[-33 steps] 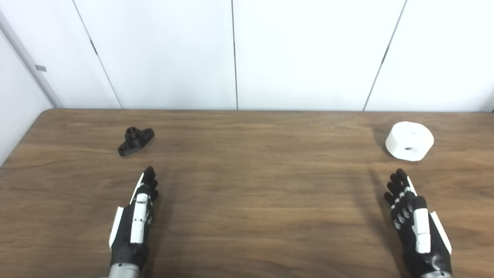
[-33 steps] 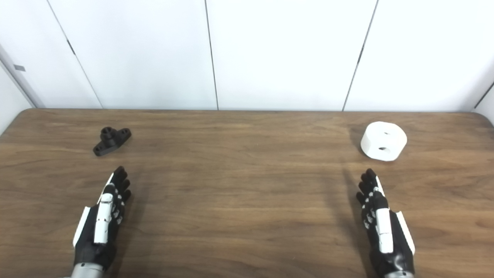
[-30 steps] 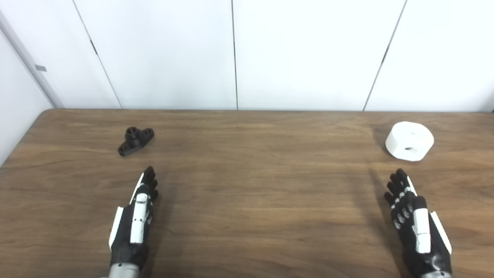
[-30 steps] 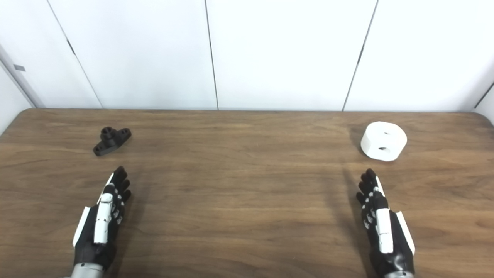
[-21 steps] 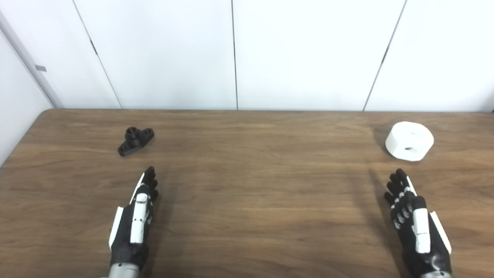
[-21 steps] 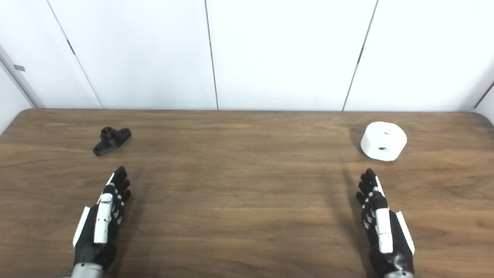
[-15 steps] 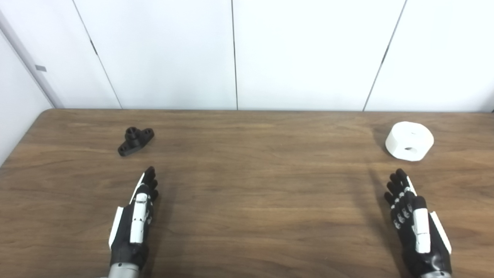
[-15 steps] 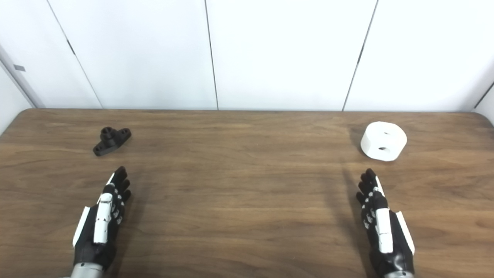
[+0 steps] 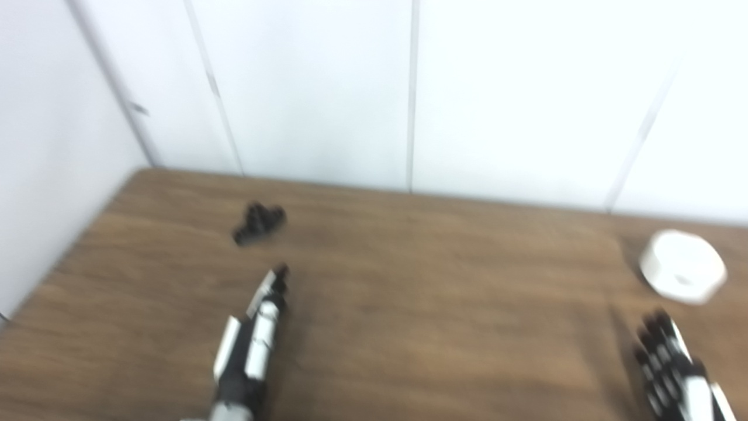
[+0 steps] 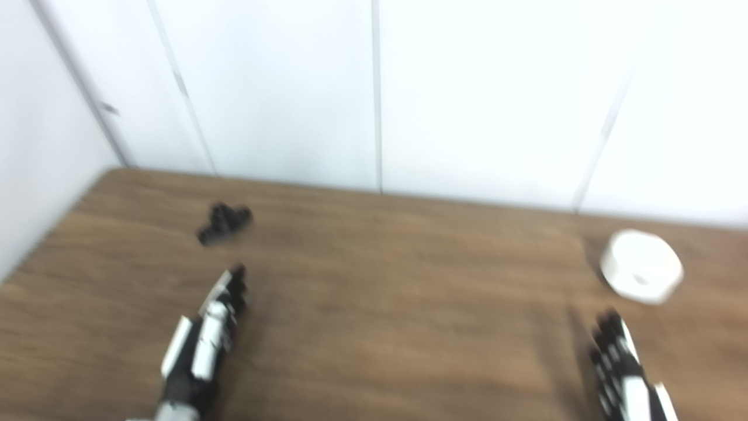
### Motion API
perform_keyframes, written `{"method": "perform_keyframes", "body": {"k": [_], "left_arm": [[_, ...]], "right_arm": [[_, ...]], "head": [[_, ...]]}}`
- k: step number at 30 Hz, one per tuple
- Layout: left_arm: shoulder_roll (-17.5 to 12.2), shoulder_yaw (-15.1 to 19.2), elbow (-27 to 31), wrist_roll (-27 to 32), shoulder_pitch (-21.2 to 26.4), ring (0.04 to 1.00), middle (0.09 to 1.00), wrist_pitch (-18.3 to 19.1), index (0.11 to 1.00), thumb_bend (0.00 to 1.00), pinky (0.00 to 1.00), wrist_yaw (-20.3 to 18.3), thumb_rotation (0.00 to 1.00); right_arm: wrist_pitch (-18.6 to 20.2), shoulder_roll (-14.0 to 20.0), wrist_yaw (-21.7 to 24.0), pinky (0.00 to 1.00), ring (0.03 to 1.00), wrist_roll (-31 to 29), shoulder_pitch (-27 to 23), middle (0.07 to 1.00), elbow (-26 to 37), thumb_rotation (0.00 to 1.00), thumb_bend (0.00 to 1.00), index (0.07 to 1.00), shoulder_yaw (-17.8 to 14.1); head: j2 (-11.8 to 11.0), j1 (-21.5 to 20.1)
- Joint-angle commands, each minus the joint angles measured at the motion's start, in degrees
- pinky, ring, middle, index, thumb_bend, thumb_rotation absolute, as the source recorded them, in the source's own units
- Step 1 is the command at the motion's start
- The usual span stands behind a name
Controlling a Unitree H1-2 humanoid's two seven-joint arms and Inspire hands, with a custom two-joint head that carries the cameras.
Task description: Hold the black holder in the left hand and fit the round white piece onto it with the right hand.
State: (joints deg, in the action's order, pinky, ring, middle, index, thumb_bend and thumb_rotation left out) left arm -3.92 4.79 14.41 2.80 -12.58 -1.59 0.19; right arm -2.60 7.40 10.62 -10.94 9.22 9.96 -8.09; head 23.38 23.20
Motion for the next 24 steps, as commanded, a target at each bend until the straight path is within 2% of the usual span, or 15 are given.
{"method": "perform_keyframes", "body": {"k": [1, 5, 16, 19, 22, 24], "left_arm": [[2.0, -1.0, -0.8, -0.2, -1.0, 1.0, 0.995, -0.4, 0.979, 0.4, 1.0, 0.2, 1.0], [2.4, -1.6, -2.2, -0.6, -0.7, 1.0, 0.993, -2.9, 0.974, 0.34, 1.0, 0.8, 1.0], [2.6, -2.4, -4.3, -2.4, -0.5, 0.992, 0.985, -4.5, 0.968, 0.36, 1.0, 2.5, 1.0], [2.7, -2.2, -4.4, -2.1, -0.4, 0.994, 0.988, -4.6, 0.964, 0.36, 1.0, 2.6, 1.0], [1.5, -3.1, -3.6, -5.1, -0.8, 0.998, 0.994, -3.2, 0.975, 0.42, 1.0, 2.3, 0.92], [1.2, -3.4, -2.6, -6.5, -1.1, 1.0, 0.999, -1.8, 0.983, 0.46, 1.0, 2.3, 0.8]], "right_arm": [[-1.6, 1.0, 0.0, 1.0, 1.0, -0.7, 1.2, 0.99, -2.7, 1.0, 0.59, 1.0, -0.5], [-1.7, 1.0, 0.0, 1.0, 1.0, -1.0, 0.9, 0.983, -3.4, 1.0, 0.62, 1.0, -0.8], [-2.5, 1.7, -0.3, 1.0, 1.0, -1.2, 0.5, 0.979, -4.7, 1.0, 0.6, 1.0, -0.6], [-2.5, 1.5, -0.3, 1.0, 1.0, -1.5, 0.4, 0.973, -4.9, 1.0, 0.61, 1.0, -0.6], [-2.2, 1.5, -0.2, 1.0, 1.0, -1.9, 0.5, 0.975, -4.8, 1.0, 0.62, 1.0, -0.5], [-2.4, 1.5, -0.5, 1.0, 1.0, -1.3, 0.4, 0.969, -4.9, 1.0, 0.63, 1.0, -0.5]], "head": [[-0.1, 0.3], [-0.6, 1.3], [-0.1, 0.0], [0.1, -1.9], [0.3, -3.3], [0.3, -3.8]]}}
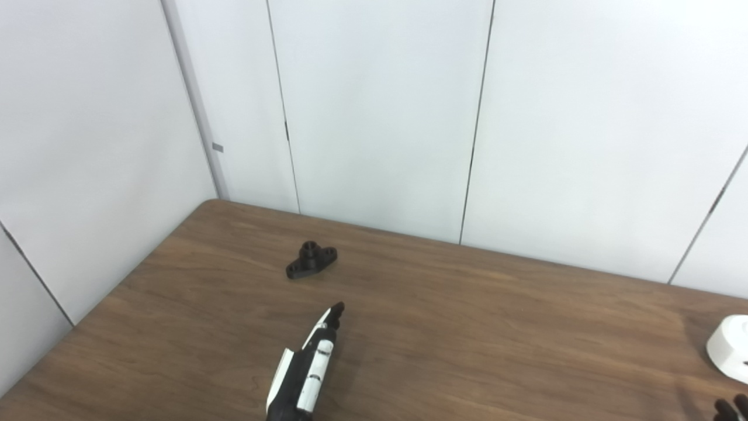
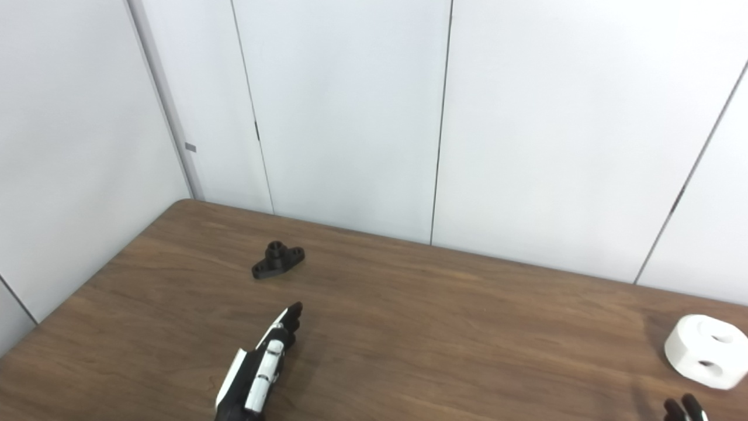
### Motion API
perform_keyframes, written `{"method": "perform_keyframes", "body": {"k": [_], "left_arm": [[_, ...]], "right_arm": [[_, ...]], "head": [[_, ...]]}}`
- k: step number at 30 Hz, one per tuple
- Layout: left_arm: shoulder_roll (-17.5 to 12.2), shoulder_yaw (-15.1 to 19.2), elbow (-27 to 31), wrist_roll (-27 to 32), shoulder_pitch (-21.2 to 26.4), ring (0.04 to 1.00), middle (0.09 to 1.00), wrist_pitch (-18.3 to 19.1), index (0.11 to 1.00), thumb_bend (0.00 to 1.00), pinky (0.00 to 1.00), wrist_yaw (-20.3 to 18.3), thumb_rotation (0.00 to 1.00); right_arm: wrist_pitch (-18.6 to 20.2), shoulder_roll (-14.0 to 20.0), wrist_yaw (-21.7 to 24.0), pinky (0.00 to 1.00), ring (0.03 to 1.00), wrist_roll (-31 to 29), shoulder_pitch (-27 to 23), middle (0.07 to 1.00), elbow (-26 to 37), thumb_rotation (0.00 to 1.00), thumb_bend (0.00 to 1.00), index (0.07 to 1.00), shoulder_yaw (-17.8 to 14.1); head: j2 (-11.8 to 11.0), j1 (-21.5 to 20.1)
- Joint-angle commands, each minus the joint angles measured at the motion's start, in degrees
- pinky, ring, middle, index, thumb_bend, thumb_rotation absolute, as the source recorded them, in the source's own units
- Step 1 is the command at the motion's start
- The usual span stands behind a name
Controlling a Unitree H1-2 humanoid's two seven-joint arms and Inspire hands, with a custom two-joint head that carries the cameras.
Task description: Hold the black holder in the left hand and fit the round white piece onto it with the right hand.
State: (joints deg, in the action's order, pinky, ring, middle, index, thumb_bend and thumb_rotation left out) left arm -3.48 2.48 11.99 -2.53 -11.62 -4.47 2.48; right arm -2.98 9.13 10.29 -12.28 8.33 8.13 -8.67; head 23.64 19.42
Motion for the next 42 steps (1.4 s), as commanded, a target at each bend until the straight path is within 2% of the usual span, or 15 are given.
{"method": "perform_keyframes", "body": {"k": [1, 4, 5, 7, 11, 13, 16, 19, 21, 23, 25, 28, 33, 38, 42], "left_arm": [[0.8, -1.1, 0.9, -2.2, -2.2, 1.0, 1.0, 2.4, 0.984, 0.46, 1.0, 0.3, 0.7], [0.6, -0.9, 4.0, -5.3, -2.2, 1.0, 1.0, 5.5, 0.985, 0.46, 1.0, 0.8, 0.56], [0.4, -0.7, 5.3, -5.6, -2.2, 0.999, 1.0, 6.7, 0.982, 0.5, 0.98, 0.6, 0.51], [0.2, -0.4, 7.7, -5.9, -2.0, 0.998, 1.0, 9.0, 0.979, 0.53, 0.97, 0.2, 0.47], [-0.9, 1.0, 11.9, -7.9, 0.0, 0.964, 0.983, 13.3, 0.951, 0.66, 0.9, 0.7, 0.44], [-2.0, 2.1, 13.2, -9.6, 1.6, 0.959, 0.979, 14.8, 0.936, 0.68, 0.9, 1.0, 0.42], [-3.9, 4.1, 14.7, -11.3, 4.5, 0.972, 0.98, 17.4, 0.942, 0.73, 0.93, 0.6, 0.42], [-5.8, 5.6, 14.6, -11.1, 7.2, 0.998, 0.998, 18.7, 0.956, 0.75, 0.99, 0.1, 0.36], [-7.7, 6.1, 14.2, -13.4, 9.2, 1.0, 1.0, 20.4, 0.947, 0.81, 1.0, 0.1, 0.37], [-9.4, 5.9, 14.5, -16.8, 11.0, 0.984, 0.986, 23.5, 0.939, 0.83, 0.96, -0.2, 0.4], [-11.2, 5.6, 15.0, -19.5, 12.8, 0.944, 0.956, 26.5, 0.937, 0.82, 0.9, -1.1, 0.41], [-13.5, 5.6, 14.9, -21.6, 15.2, 0.944, 0.953, 30.3, 0.951, 0.82, 0.9, -2.9, 0.43], [-16.6, 5.4, 11.5, -25.0, 18.4, 0.979, 0.957, 30.9, 0.947, 0.84, 0.99, -3.1, 0.43], [-19.4, 3.8, 7.0, -30.1, 21.0, 0.981, 0.952, 30.6, 0.917, 0.84, 1.0, -2.6, 0.43], [-21.0, 3.0, 2.2, -30.9, 23.2, 0.978, 0.947, 29.4, 0.895, 0.84, 1.0, -2.3, 0.4]], "right_arm": [[-2.4, -0.3, -0.2, 1.0, 1.0, 0.0, 1.3, 0.963, -3.1, 1.0, 0.64, 1.0, 0.1], [-2.7, -0.4, -0.2, 1.0, 1.0, -0.1, 1.4, 0.958, -3.1, 1.0, 0.65, 1.0, 0.0], [-2.5, -0.4, -0.4, 1.0, 1.0, 0.1, 1.5, 0.96, -2.9, 1.0, 0.65, 1.0, 0.0], [-2.4, -0.5, -0.7, 1.0, 1.0, 0.4, 1.5, 0.961, -2.6, 1.0, 0.66, 1.0, 0.1], [-2.1, -0.8, -1.0, 1.0, 1.0, -0.1, 1.7, 0.961, -2.0, 1.0, 0.69, 1.0, 0.4], [-2.3, -0.8, -1.0, 1.0, 1.0, -0.1, 1.7, 0.96, -2.2, 1.0, 0.7, 1.0, 0.5], [-3.0, -0.7, -0.9, 1.0, 1.0, 0.1, 1.5, 0.97, -2.9, 1.0, 0.71, 1.0, 0.6], [-3.1, -0.7, -0.8, 1.0, 1.0, 0.1, 1.5, 0.974, -3.0, 1.0, 0.71, 1.0, 0.7], [-2.9, -0.7, -1.0, 1.0, 1.0, 0.2, 1.7, 0.98, -2.6, 1.0, 0.71, 1.0, 0.8], [-2.6, -0.7, -1.1, 1.0, 1.0, 0.3, 1.8, 0.983, -2.2, 1.0, 0.72, 1.0, 0.9], [-2.6, -0.8, -1.1, 1.0, 1.0, 0.2, 1.9, 0.987, -2.0, 1.0, 0.71, 1.0, 0.9], [-3.6, -0.3, -0.6, 1.0, 1.0, 1.0, 2.0, 0.988, -2.2, 1.0, 0.71, 1.0, 1.5], [-4.3, 0.4, -0.2, 1.0, 1.0, 1.9, 2.2, 1.0, -2.3, 1.0, 0.73, 1.0, 2.4], [-4.4, 0.3, -0.1, 1.0, 1.0, 1.5, 2.5, 1.0, -2.4, 1.0, 0.71, 1.0, 2.7], [-5.2, 0.2, 0.1, 1.0, 1.0, 1.5, 2.5, 1.0, -3.2, 1.0, 0.7, 1.0, 2.7]], "head": [[0.1, -0.2], [0.3, -0.8], [0.3, -0.8], [0.4, -0.9], [0.6, -0.8], [0.6, -0.7], [0.7, -0.8], [0.7, -0.8], [1.1, -0.9], [1.2, -1.1], [1.3, -1.1], [1.4, -1.2], [1.6, -1.4], [1.5, -1.6], [1.3, -1.8]]}}
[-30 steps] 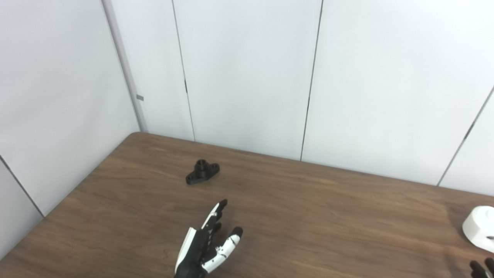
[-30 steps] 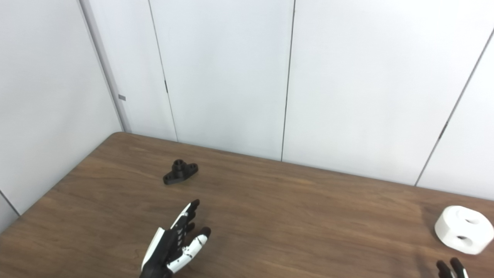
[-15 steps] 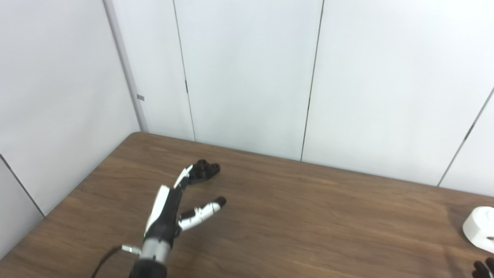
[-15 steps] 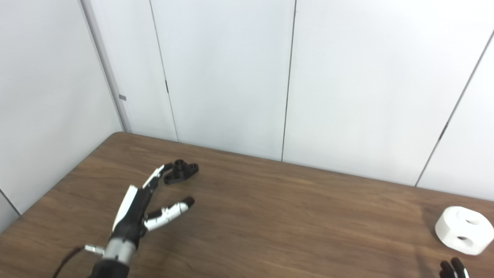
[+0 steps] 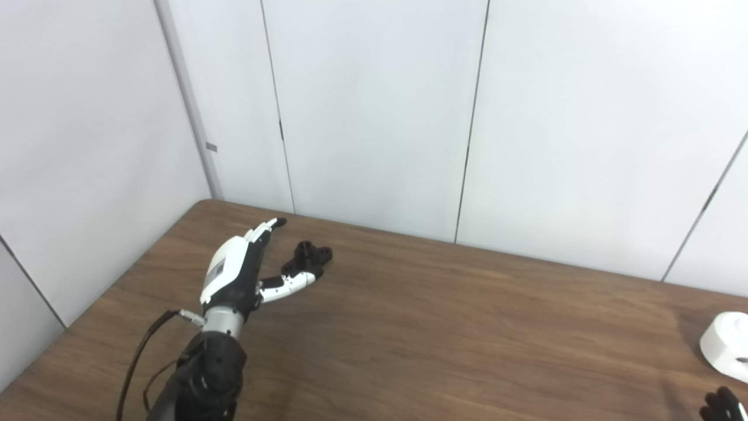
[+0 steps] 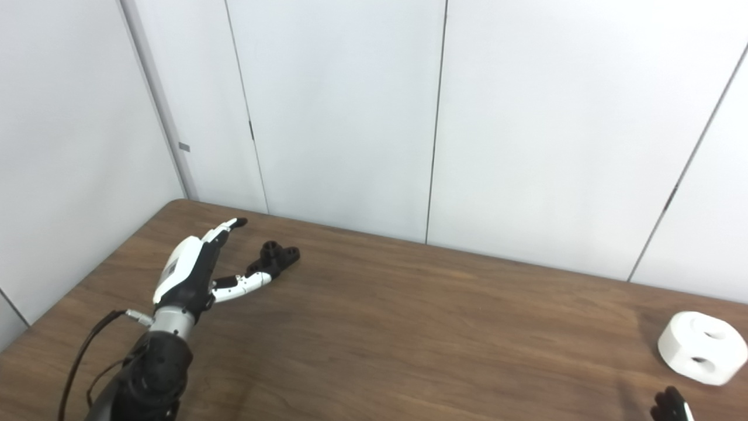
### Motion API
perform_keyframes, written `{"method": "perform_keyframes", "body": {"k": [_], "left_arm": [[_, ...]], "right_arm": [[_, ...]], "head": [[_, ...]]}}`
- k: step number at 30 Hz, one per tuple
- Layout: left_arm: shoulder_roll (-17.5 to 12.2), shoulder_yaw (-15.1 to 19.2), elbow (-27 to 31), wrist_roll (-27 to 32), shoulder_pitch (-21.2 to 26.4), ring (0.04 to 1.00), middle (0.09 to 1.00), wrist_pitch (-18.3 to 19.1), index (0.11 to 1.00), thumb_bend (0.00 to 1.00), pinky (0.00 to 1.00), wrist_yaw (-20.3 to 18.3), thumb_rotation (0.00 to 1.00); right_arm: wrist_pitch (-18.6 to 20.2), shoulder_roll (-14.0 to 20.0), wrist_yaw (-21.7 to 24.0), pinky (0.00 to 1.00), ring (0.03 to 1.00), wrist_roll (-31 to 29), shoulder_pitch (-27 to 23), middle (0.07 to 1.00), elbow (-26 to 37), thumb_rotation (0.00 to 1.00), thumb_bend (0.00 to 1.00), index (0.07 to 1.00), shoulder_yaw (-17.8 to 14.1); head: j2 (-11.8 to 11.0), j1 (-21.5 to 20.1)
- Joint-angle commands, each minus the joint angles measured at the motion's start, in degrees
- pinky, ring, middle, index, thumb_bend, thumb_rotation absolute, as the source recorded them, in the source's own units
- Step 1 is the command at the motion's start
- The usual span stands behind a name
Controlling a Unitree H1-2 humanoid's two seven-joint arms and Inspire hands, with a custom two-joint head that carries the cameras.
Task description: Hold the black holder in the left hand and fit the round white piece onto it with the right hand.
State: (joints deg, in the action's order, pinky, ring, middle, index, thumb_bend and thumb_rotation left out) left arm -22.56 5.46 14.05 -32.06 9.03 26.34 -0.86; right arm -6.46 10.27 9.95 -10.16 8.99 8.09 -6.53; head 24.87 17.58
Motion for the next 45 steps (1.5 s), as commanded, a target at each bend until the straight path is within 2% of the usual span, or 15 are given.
{"method": "perform_keyframes", "body": {"k": [1, 4, 7, 10, 16, 27, 37, 45], "left_arm": [[-2.1, 0.0, -1.1, -1.4, 3.1, 0.979, 0.947, -1.9, 0.892, 0.84, 1.0, 1.4, 0.4], [-3.0, -1.0, -5.2, -2.6, 4.7, 0.973, 0.938, -2.9, 0.88, 0.88, 1.0, 2.5, 0.42], [-3.8, -2.2, -8.9, -4.1, 6.2, 0.969, 0.929, -3.5, 0.87, 0.9, 1.0, 3.7, 0.45], [-4.4, -3.4, -12.6, -5.3, 7.6, 0.965, 0.918, -4.2, 0.849, 0.94, 1.0, 4.9, 0.43], [-5.4, -5.4, -17.7, -6.4, 10.0, 0.967, 0.918, -4.0, 0.84, 0.93, 1.0, 4.6, 0.42], [-5.4, -6.3, -22.8, -5.4, 13.3, 0.968, 0.923, -1.9, 0.833, 0.91, 1.0, 3.3, 0.42], [-5.6, -7.0, -29.1, -5.4, 15.7, 0.964, 0.915, -2.4, 0.838, 0.9, 1.0, 5.4, 0.41], [-6.4, -7.8, -32.2, -5.4, 17.2, 0.963, 0.907, -2.3, 0.829, 0.89, 1.0, 5.7, 0.42]], "right_arm": [[-1.4, -1.0, 0.3, 1.0, 1.0, -0.7, 1.8, 1.0, -3.1, 1.0, 0.7, 1.0, 0.6], [-1.2, -1.1, 0.2, 1.0, 1.0, -0.8, 1.7, 1.0, -3.2, 1.0, 0.72, 1.0, 0.6], [-1.2, -1.2, 0.2, 1.0, 1.0, -0.9, 1.8, 1.0, -3.1, 1.0, 0.69, 1.0, 0.6], [-1.3, -1.1, 0.3, 1.0, 1.0, -0.8, 1.8, 1.0, -3.1, 1.0, 0.67, 1.0, 0.8], [-1.3, -1.3, 0.2, 1.0, 1.0, -0.9, 1.9, 1.0, -3.0, 1.0, 0.68, 1.0, 0.8], [-0.5, -1.2, -0.5, 1.0, 1.0, -0.1, 2.4, 1.0, -2.1, 1.0, 0.71, 1.0, 0.9], [0.0, -1.0, -0.5, 1.0, 1.0, -0.2, 3.0, 1.0, -1.0, 1.0, 0.7, 1.0, 1.0], [0.2, -1.0, -0.6, 1.0, 1.0, -0.2, 3.6, 1.0, -0.1, 1.0, 0.68, 1.0, 1.0]], "head": [[0.1, 0.0], [0.1, -0.1], [0.0, -0.2], [0.2, -0.3], [0.4, -0.4], [0.7, -0.7], [1.1, -0.9], [1.4, -1.0]]}}
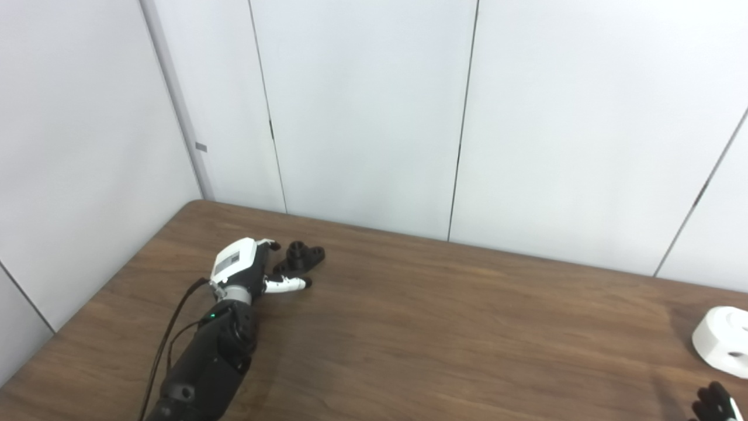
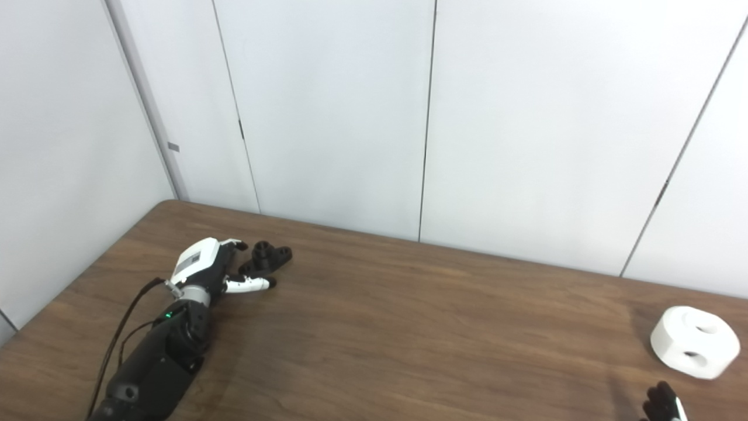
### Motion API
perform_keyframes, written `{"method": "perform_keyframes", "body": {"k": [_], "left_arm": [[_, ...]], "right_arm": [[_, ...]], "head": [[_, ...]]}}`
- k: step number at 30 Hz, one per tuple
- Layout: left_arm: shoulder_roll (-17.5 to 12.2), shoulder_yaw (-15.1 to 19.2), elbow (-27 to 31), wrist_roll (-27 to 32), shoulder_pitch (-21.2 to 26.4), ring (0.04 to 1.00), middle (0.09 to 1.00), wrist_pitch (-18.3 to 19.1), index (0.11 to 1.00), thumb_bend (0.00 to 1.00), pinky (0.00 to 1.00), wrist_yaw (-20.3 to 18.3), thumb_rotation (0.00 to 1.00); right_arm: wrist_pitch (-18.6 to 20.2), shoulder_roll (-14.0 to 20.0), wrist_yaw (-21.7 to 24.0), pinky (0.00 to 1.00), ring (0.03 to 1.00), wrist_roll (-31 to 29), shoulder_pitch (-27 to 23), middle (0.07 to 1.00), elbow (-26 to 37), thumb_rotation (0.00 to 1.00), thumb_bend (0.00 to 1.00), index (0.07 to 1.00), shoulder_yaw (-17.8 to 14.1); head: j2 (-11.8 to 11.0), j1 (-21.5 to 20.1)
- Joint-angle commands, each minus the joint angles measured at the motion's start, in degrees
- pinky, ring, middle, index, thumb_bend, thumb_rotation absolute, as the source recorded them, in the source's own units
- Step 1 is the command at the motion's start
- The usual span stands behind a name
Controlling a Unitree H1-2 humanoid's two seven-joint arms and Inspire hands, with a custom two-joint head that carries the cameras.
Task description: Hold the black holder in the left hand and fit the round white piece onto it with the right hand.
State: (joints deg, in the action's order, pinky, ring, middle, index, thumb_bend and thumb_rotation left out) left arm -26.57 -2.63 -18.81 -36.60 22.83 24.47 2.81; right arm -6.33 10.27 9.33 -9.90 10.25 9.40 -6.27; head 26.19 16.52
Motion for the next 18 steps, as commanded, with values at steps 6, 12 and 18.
{"method": "perform_keyframes", "body": {"k": [6, 12, 18], "left_arm": [[-2.7, -0.3, -0.5, -0.7, 4.3, 0.968, 0.909, 0.8, 0.803, 0.88, 1.0, 0.9, 0.41], [-3.0, -1.1, -0.8, -0.6, 4.5, 0.95, 0.885, 1.3, 0.725, 0.87, 1.0, 0.7, 0.4], [-3.0, -0.8, -0.1, 0.0, 4.3, 0.943, 0.873, 1.7, 0.686, 0.86, 1.0, 0.2, 0.39]], "right_arm": [[0.3, -0.9, -0.1, 1.0, 1.0, -0.1, 2.4, 1.0, -1.0, 1.0, 0.68, 1.0, 0.8], [0.7, -1.1, -0.1, 1.0, 1.0, -0.4, 2.6, 1.0, -0.4, 1.0, 0.64, 1.0, 0.8], [0.5, -1.0, -0.1, 1.0, 1.0, -0.4, 2.7, 1.0, -0.2, 1.0, 0.62, 1.0, 0.9]], "head": [[0.3, 0.0], [0.3, 0.0], [0.8, -0.2]]}}
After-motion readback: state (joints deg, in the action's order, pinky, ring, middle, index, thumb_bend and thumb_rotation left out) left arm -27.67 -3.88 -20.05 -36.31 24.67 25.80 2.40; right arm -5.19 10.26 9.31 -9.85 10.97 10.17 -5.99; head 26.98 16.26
